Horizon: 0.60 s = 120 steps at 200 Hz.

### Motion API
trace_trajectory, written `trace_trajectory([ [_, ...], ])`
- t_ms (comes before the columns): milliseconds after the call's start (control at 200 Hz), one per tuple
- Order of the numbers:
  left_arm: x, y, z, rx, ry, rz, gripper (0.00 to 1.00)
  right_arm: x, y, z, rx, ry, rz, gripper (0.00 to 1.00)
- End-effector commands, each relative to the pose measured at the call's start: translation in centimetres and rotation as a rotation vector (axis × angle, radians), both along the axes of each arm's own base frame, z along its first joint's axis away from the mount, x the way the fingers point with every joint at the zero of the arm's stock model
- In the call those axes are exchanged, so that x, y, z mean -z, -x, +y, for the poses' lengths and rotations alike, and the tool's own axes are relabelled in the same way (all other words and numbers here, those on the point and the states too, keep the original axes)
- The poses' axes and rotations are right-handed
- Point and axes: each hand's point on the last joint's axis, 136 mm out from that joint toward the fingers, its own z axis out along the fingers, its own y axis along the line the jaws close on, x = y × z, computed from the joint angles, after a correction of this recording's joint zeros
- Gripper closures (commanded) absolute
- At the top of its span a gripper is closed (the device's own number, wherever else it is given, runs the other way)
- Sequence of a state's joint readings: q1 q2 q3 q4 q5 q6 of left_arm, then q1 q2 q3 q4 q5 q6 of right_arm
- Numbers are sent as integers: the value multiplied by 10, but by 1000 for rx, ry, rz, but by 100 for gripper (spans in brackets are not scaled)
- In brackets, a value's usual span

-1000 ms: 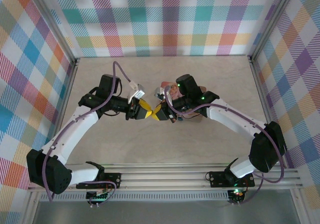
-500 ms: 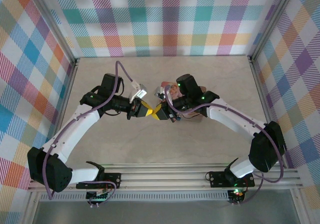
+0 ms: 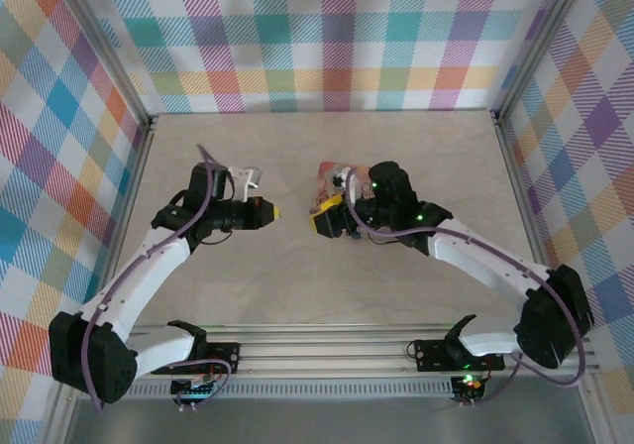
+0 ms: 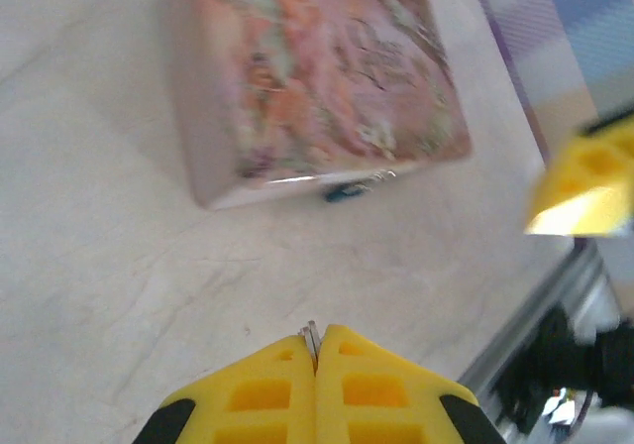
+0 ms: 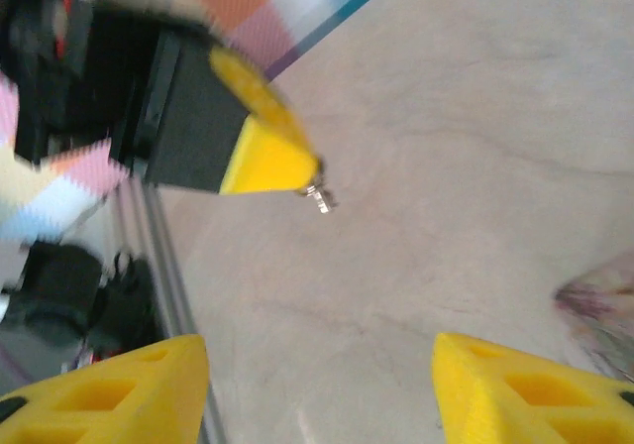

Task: Unlock the padlock with the key

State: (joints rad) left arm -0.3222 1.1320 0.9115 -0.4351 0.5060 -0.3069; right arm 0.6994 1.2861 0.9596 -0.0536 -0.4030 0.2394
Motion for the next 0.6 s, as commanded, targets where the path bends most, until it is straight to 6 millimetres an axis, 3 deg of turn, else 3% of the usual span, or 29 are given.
trace_trajectory([
  [0, -24, -20, 4, -216, 223, 24, 100, -27, -30, -23, 297, -129, 80, 35],
  [90, -38, -20, -5, -220, 350, 34, 100, -36, -30, -27, 359, -211, 179, 35],
  [230, -51, -18, -9, -218, 408, 55, 100, -38, -32, -19, 389, -291, 342, 35],
  [415, -63, -13, -21, -163, 495, 93, 100, -43, -28, 18, 242, -349, 518, 37],
  [595, -75, -9, -21, -168, 552, 77, 100, -48, -29, 42, 156, -407, 590, 48],
])
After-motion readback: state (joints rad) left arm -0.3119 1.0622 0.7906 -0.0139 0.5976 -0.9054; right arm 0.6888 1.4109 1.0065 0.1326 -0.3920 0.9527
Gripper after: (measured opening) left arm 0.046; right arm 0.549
